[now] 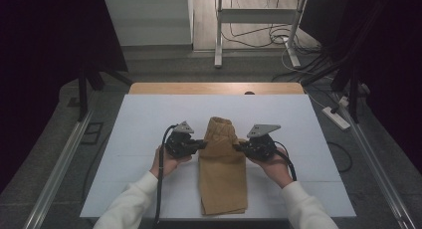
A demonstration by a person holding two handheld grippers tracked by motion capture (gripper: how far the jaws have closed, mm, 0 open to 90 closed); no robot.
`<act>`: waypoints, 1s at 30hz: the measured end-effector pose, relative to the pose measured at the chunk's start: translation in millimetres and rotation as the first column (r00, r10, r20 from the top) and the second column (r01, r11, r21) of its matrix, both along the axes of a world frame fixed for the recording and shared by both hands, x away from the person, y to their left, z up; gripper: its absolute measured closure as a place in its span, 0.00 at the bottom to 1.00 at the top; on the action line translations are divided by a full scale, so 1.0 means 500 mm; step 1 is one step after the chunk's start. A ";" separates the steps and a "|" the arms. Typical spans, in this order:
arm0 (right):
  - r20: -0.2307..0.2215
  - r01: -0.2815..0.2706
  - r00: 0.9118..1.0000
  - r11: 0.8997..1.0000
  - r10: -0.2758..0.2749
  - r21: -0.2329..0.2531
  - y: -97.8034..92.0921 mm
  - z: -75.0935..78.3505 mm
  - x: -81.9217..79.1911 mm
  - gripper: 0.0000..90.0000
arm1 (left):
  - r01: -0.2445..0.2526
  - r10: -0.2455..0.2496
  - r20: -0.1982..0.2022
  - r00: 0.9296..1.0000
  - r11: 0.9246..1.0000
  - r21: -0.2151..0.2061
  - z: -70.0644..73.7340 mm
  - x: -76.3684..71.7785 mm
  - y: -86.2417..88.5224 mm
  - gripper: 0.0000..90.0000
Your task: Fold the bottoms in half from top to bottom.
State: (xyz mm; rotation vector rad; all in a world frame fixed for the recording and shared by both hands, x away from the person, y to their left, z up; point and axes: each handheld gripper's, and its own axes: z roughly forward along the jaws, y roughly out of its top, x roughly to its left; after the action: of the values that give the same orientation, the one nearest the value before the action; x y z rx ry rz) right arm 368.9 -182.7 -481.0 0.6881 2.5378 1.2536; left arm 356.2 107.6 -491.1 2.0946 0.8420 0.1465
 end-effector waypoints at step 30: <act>-0.037 -0.028 0.999 1.000 0.028 0.011 -0.014 -0.006 -0.036 0.93 | 0.030 -0.030 -0.004 1.000 1.000 0.001 0.001 -0.039 0.002 0.93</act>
State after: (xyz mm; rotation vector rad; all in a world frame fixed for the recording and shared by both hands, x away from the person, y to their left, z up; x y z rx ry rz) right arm 350.7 -189.9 -484.2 0.6868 2.5807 1.2762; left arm 336.7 108.8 -490.7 2.1083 0.8121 0.1268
